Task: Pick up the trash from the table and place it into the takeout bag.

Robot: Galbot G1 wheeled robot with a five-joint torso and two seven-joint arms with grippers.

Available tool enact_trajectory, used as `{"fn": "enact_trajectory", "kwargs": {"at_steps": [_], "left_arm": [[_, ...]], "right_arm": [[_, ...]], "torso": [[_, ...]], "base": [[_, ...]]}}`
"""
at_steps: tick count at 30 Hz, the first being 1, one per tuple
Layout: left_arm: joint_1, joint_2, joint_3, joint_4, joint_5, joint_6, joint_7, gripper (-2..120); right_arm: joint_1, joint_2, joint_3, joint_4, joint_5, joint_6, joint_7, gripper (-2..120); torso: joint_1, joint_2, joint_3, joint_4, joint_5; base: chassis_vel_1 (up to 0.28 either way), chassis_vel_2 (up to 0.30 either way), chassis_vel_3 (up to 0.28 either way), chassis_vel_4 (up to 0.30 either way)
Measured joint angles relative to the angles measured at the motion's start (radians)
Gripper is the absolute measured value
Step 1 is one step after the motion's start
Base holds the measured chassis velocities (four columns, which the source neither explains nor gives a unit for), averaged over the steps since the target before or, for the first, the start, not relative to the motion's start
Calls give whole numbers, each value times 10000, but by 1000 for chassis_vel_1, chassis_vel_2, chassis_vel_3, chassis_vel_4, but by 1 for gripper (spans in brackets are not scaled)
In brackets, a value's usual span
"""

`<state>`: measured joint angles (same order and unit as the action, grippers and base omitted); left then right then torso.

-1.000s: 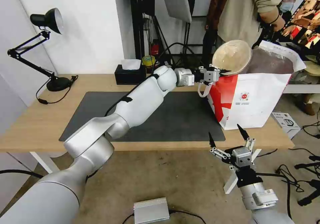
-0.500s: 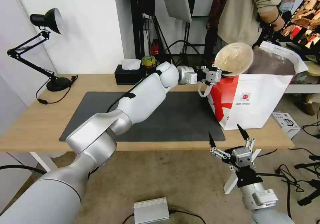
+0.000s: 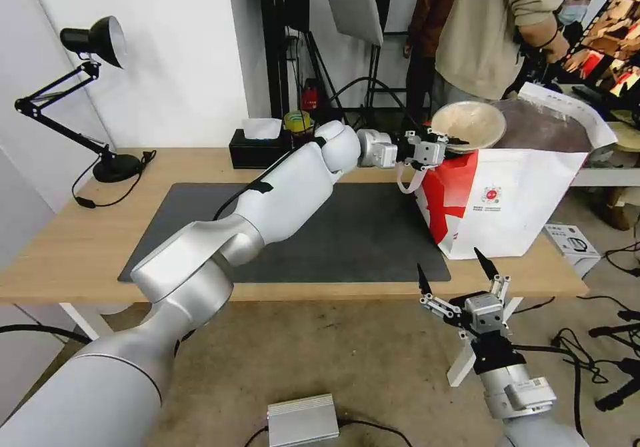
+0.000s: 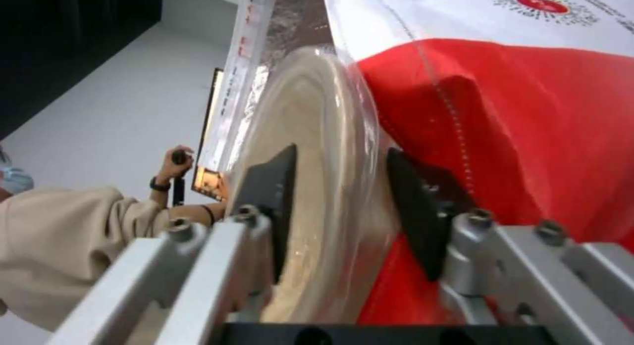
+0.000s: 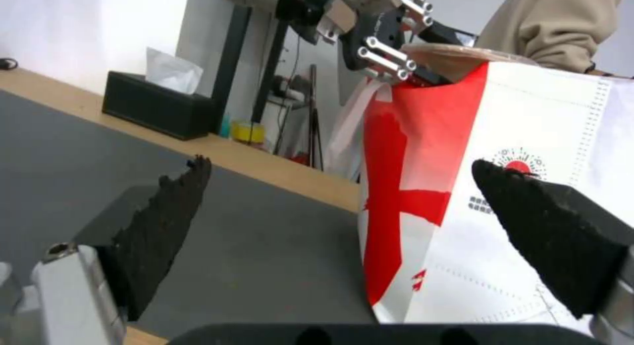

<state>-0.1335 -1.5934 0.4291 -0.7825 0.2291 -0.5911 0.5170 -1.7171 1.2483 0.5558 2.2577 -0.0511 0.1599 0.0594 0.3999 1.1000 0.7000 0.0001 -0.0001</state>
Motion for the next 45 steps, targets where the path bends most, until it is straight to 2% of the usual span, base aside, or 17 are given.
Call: {"fn": "enact_trajectory", "kwargs": {"at_steps": [1, 4, 10, 16, 20, 35, 45], "left_arm": [[0, 0, 0, 0, 0, 0, 0, 45], [-59, 0, 22, -38, 143, -77, -9, 61], [-103, 0, 63, -54, 148, -78, -34, 73], [-102, -2, 120, -108, -28, -76, -90, 79], [-127, -2, 142, -108, -31, -75, -316, 90], [-144, -2, -18, -53, -65, -133, -1041, 100], [-171, 5, -282, 17, -808, -400, -1678, 100]], "right_arm": [[0, 0, 0, 0, 0, 0, 0, 100], [0, 0, 0, 0, 0, 0, 0, 100], [0, 0, 0, 0, 0, 0, 0, 100], [0, 0, 0, 0, 0, 0, 0, 100], [0, 0, 0, 0, 0, 0, 0, 100], [0, 0, 0, -1, 0, 0, 0, 100], [0, 0, 0, 0, 0, 0, 0, 100]], "torso": [[0, 0, 0, 0, 0], [0, -1, 0, 0, 0], [0, -2, 0, -1, 0], [0, -2, 0, -1, 1], [1, -2, 0, -1, 0], [0, -2, 0, -1, 1], [0, -1, 0, -1, 1]], "base": [[0, 0, 0, 0], [0, 0, 0, 0], [0, 0, 0, 0], [0, 0, 0, 0], [0, 0, 0, 0], [0, 0, 0, 0], [0, 0, 0, 0]]}}
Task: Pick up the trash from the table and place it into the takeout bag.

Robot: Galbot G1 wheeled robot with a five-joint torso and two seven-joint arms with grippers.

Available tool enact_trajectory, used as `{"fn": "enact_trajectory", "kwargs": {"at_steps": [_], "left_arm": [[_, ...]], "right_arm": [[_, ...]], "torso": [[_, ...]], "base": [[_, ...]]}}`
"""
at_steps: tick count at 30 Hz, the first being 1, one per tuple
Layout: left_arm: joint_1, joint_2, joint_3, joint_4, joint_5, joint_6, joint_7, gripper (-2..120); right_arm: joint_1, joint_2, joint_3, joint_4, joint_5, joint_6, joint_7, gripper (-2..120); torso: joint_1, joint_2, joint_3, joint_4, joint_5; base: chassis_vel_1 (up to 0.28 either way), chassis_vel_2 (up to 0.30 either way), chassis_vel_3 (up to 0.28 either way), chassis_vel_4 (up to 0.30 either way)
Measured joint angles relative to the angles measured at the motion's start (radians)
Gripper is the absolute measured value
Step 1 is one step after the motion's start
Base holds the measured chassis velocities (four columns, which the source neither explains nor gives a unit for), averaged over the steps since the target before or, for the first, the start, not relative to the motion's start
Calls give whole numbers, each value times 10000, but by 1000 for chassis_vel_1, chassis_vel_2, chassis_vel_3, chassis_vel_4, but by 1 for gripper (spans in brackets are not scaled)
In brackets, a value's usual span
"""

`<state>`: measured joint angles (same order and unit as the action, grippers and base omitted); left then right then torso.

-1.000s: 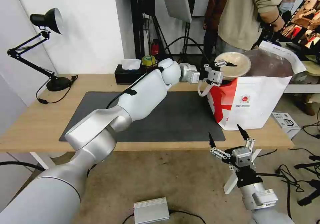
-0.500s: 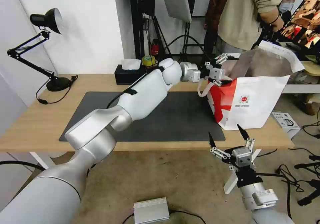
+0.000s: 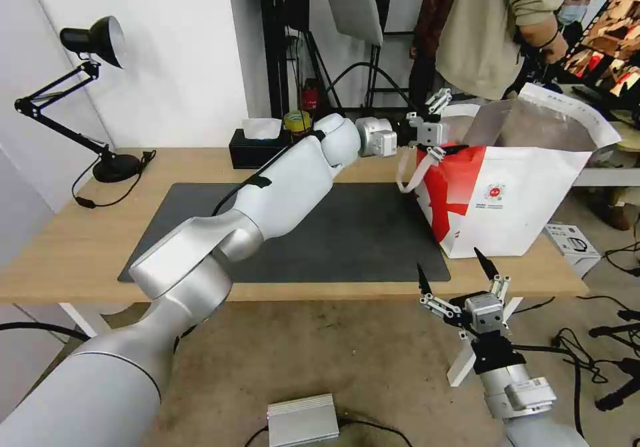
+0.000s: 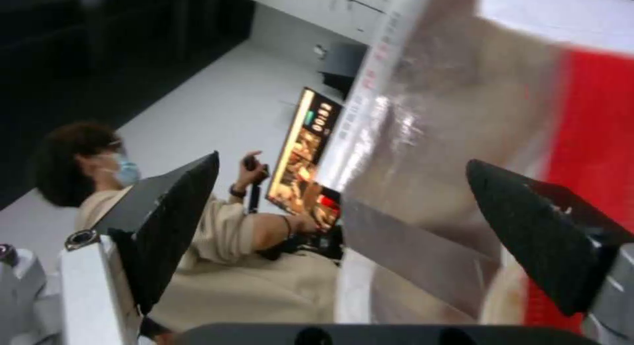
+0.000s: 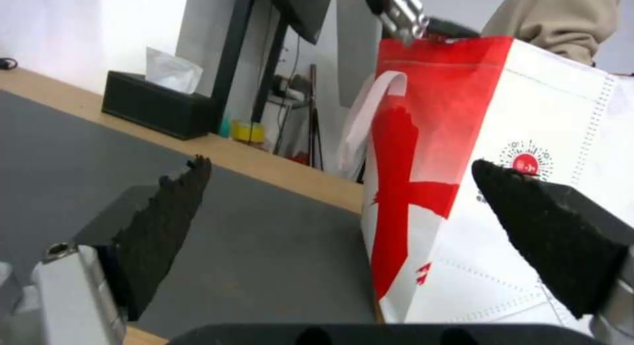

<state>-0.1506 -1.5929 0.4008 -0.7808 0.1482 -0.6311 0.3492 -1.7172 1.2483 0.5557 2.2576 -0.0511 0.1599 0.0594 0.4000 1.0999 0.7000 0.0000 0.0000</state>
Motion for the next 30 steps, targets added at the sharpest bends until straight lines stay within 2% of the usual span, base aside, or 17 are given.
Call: {"fn": "enact_trajectory", "kwargs": {"at_steps": [7, 9, 10, 13, 18, 22, 23, 25, 26, 27, 30], "left_arm": [[-124, 6, -187, 5, -598, -47, -171, 100], [-162, 9, -232, -40, -1271, -97, -457, 100], [-162, 9, -232, -40, -1271, -97, -457, 100], [-127, 52, -386, -191, -2026, -79, -1248, 100], [-39, 240, -475, -388, -2772, 131, -1798, 100], [31, 1031, -543, -1071, -4920, 956, -2608, 100], [31, 1031, -543, -1071, -4920, 956, -2608, 100], [31, 1394, -552, -1385, -5558, 1332, -2811, 100], [16, 1763, -538, -1747, -6136, 1742, -3058, 100], [16, 1763, -538, -1747, -6136, 1742, -3058, 100], [-19, 2708, -431, -2727, -7545, 2854, -3708, 100]], "right_arm": [[0, 0, 0, 0, 0, 0, 0, 100], [0, 0, 1, 0, 0, 0, 0, 100], [0, 0, 1, 0, 0, 0, 0, 100], [0, 0, 0, 0, 0, 0, 0, 100], [0, 0, 0, 0, 0, 0, 0, 100], [0, 0, 0, 0, 0, 0, 0, 100], [0, 0, 0, 0, 0, 0, 0, 100], [0, 0, 0, 0, 0, 0, 0, 100], [0, 0, 0, 0, 0, 0, 0, 100], [0, 0, 0, 0, 0, 0, 0, 100], [0, 0, 1, 0, 0, 0, 0, 100]], "torso": [[0, 0, 0, 1, -1], [0, 2, 0, 0, 0], [0, 2, 0, 0, 0], [0, 2, -1, -1, 0], [0, 2, 0, -1, -1], [-1, 2, 0, 0, -3], [-1, 2, 0, 0, -3], [0, 1, 0, 1, -3], [0, 1, 0, 3, -4], [0, 1, 0, 3, -4], [0, 2, 0, 3, -5]], "base": [[0, 0, 0, 0], [0, 0, 0, 0], [0, 0, 0, 0], [0, 0, 0, 0], [0, 0, 0, 0], [0, 0, 0, 0], [0, 0, 0, 0], [0, 0, 0, 0], [0, 0, 0, 0], [0, 0, 0, 0], [0, 0, 0, 0]]}}
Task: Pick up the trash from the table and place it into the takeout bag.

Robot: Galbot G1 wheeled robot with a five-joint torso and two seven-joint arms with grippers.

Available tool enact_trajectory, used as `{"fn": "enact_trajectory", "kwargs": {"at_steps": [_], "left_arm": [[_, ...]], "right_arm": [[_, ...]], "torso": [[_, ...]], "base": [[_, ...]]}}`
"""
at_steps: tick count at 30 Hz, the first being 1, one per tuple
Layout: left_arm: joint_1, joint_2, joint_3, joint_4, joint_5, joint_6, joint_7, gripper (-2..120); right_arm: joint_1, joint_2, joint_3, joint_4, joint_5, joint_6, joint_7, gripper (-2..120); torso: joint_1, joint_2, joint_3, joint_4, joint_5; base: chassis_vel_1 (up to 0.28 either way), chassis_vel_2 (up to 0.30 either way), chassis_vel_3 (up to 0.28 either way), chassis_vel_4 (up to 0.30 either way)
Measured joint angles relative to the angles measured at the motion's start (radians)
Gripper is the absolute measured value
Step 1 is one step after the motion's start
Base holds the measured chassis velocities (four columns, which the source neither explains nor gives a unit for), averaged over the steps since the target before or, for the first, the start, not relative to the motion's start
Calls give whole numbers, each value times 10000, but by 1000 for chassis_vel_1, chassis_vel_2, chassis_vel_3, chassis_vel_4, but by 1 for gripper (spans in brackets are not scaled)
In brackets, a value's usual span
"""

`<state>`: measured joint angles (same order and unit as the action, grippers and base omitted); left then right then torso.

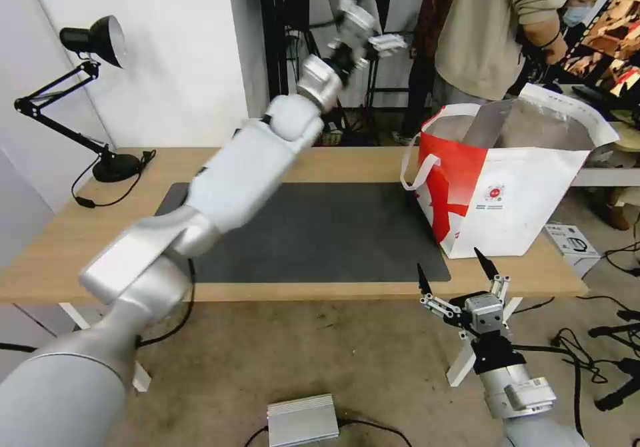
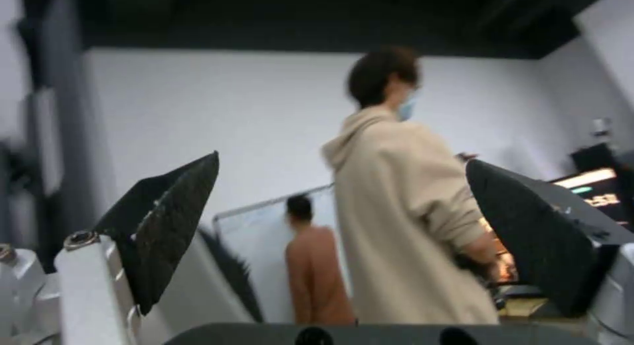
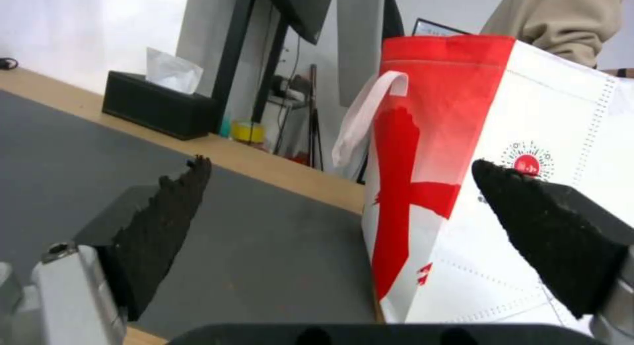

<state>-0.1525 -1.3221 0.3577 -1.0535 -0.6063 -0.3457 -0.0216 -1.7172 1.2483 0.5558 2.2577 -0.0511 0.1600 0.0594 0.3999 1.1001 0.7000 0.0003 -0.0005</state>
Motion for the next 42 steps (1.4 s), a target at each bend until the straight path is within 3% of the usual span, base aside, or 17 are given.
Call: {"fn": "enact_trajectory", "kwargs": {"at_steps": [1, 5, 10, 11, 14, 16, 20, 26, 34, 37, 39, 42], "left_arm": [[0, 0, 0, 0, 0, 0, 0, 100], [192, 1046, 101, -1228, -1493, 1207, -663, 100], [670, 1916, 30, -2372, -2409, 1771, -1056, 100], [670, 1916, 30, -2372, -2409, 1771, -1056, 100], [1215, 2788, -147, -3477, -2963, 1929, -1345, 100], [1358, 2985, -219, -3693, -3023, 1945, -1413, 100], [2318, 3949, -767, -4900, -3321, 2068, -1787, 100], [3315, 4556, -1290, -5704, -3410, 2120, -1911, 100], [5298, 5253, -2666, -7291, -3475, 2500, -2075, 100], [6807, 5546, -3905, -8205, -3185, 2871, -2247, 100], [6978, 5576, -4038, -8301, -3154, 2895, -2267, 100], [8528, 5832, -5145, -9112, -2620, 2980, -2373, 100]], "right_arm": [[0, 0, 0, 0, 0, 0, 0, 100], [0, 0, -1, 0, 0, 0, 0, 100], [0, 0, -1, 0, 0, 0, 0, 100], [0, 0, -1, 0, 0, 0, 0, 100], [0, 0, -1, 0, 0, 0, 0, 100], [0, 0, 0, 0, 0, 0, 0, 100], [0, 0, -1, 0, 0, 0, 0, 100], [0, 0, -2, 0, 0, 0, -1, 100], [0, 0, -2, 0, 0, 0, 0, 100], [1, 0, -1, 0, 0, 0, 0, 100], [0, 0, -1, 0, 0, 0, 0, 100], [0, 0, -1, 0, 0, 0, 0, 100]], "torso": [[0, 0, 0, 0, 0], [0, 0, 0, -2, 0], [0, 0, 0, 0, 0], [0, 0, 0, 0, 0], [0, 0, -1, -3, 3], [0, 0, -1, -3, 4], [-1, 0, -1, 0, 4], [0, -1, -1, -1, 1], [-1, -2, -1, -3, 1], [-2, -2, -1, 0, 2], [-1, -1, -1, 1, -2], [-1, -1, -1, 0, 2]], "base": [[0, 0, 0, 0], [0, 0, 0, 0], [0, 0, 0, 0], [0, 0, 0, 0], [0, 0, 0, 0], [0, 0, 0, 0], [0, 0, 0, 0], [0, 0, 0, 0], [0, 0, 0, 0], [0, 0, 0, 0], [0, 0, 0, 0], [0, 0, 0, 0]]}}
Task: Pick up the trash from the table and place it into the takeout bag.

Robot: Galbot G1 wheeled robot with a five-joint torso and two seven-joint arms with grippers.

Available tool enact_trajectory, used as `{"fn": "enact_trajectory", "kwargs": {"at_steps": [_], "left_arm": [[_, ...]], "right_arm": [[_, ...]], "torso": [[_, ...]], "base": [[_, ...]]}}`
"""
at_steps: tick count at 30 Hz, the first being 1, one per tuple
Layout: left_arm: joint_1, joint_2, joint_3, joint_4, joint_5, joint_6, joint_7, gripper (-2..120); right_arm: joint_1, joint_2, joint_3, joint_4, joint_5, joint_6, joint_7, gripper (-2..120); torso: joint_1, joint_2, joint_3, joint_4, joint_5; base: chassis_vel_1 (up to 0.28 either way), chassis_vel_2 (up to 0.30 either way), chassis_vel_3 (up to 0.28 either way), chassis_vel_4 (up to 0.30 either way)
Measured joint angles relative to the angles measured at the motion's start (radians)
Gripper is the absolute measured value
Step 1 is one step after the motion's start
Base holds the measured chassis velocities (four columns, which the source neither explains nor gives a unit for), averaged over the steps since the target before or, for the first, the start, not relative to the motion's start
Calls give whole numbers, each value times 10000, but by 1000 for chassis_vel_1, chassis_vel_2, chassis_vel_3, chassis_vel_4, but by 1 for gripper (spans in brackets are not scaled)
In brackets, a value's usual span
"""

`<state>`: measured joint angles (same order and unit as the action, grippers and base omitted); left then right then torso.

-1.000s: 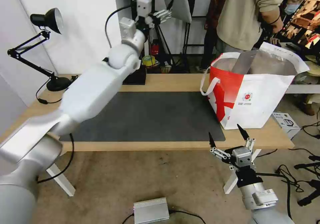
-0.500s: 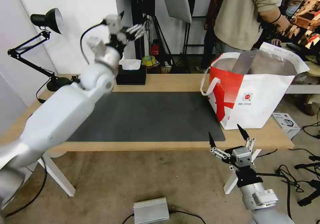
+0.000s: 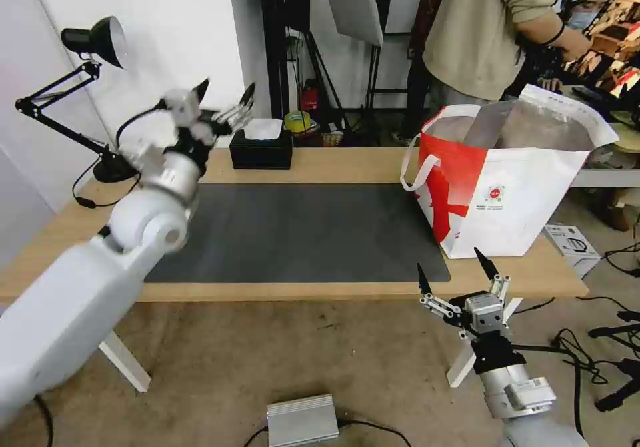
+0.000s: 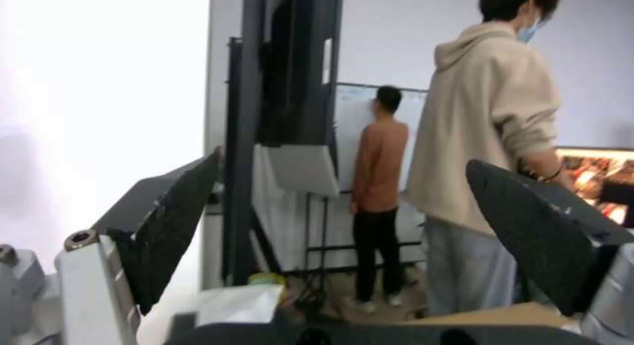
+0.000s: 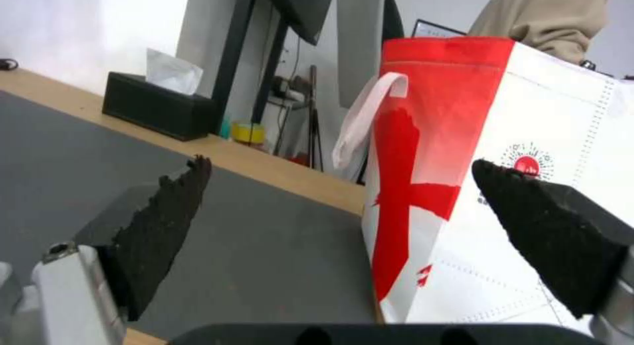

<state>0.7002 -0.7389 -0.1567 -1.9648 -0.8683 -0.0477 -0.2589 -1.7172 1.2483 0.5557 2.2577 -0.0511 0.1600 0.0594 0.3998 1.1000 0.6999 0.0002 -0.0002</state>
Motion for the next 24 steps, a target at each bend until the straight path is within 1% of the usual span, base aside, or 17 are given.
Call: {"fn": "enact_trajectory", "kwargs": {"at_steps": [1, 2, 4, 5, 6, 7, 8, 10, 11, 12, 13, 14, 15, 16, 20, 21, 24], "left_arm": [[398, 19, -317, -157, 220, 4, 11, 100], [398, 19, -317, -157, 220, 4, 11, 100], [1189, -5, -954, -409, 543, -8, 146, 100], [1892, -85, -1477, -561, 834, -73, 389, 100], [1892, -85, -1477, -561, 834, -73, 389, 100], [2550, -209, -2081, -762, 1096, -160, 620, 100], [2828, -272, -2325, -875, 1191, -217, 692, 100], [3863, -567, -3252, -1347, 1499, -303, 902, 100], [3863, -567, -3252, -1347, 1499, -303, 902, 100], [4264, -709, -3660, -1568, 1644, -352, 987, 100], [4932, -970, -4271, -1972, 1819, -430, 1140, 100], [5224, -1098, -4483, -2131, 1886, -450, 1210, 100], [5753, -1420, -4837, -2405, 2054, -481, 1300, 100], [5753, -1420, -4837, -2405, 2054, -481, 1300, 100], [6931, -2512, -5422, -2949, 2767, -810, 1349, 100], [6931, -2512, -5422, -2949, 2767, -810, 1349, 100], [7325, -2923, -5610, -3064, 3069, -1019, 1504, 100]], "right_arm": [[0, -1, 0, 0, 0, 0, -1, 100], [0, -1, 0, 0, 0, 0, -1, 100], [0, 0, 0, 0, 0, 0, 0, 100], [0, 0, 0, 0, 0, 0, -1, 100], [0, 0, 0, 0, 0, 0, -1, 100], [0, 0, 0, 0, 0, 0, 0, 100], [0, 1, 0, 0, 0, 0, 0, 100], [0, 0, 0, -1, 0, 0, 0, 100], [0, 0, 0, -1, 0, 0, 0, 100], [0, 0, 0, 0, 0, 0, 0, 100], [1, 1, 1, 0, 0, 0, 1, 100], [0, 0, -1, 0, 0, 0, -1, 100], [0, 0, 0, 0, 0, 0, 0, 100], [0, 0, 0, 0, 0, 0, 0, 100], [0, 0, 0, 0, 0, 0, 0, 100], [0, 0, 0, 0, 0, 0, 0, 100], [0, 1, 0, 0, 0, 0, 0, 100]], "torso": [[0, 1, 0, -2, -1], [0, 1, 0, -2, -1], [0, 0, -1, -3, 7], [0, 0, 0, -3, -3], [0, 0, 0, -3, -3], [0, 0, 0, -1, -1], [0, 0, -1, -3, 5], [0, 0, 0, -2, -2], [0, 0, 0, -2, -2], [0, 0, 0, -5, 2], [0, 1, 0, -5, 5], [0, 1, 0, -2, 5], [-1, 0, -1, 1, 1], [-1, 0, -1, 1, 1], [0, 1, 0, -3, 2], [0, 1, 0, -3, 2], [0, 1, 0, -4, 3]], "base": [[0, 0, 0, 0], [0, 0, 0, 0], [0, 0, 0, 0], [0, 0, 0, 0], [0, 0, 0, 0], [0, 0, 0, 0], [0, 0, 0, 0], [0, 0, 0, 0], [0, 0, 0, 0], [0, 0, 0, 0], [0, 0, 0, 0], [0, 0, 0, 0], [0, 0, 0, 0], [0, 0, 0, 0], [0, 0, 0, 0], [0, 0, 0, 0], [0, 0, 0, 0]]}}
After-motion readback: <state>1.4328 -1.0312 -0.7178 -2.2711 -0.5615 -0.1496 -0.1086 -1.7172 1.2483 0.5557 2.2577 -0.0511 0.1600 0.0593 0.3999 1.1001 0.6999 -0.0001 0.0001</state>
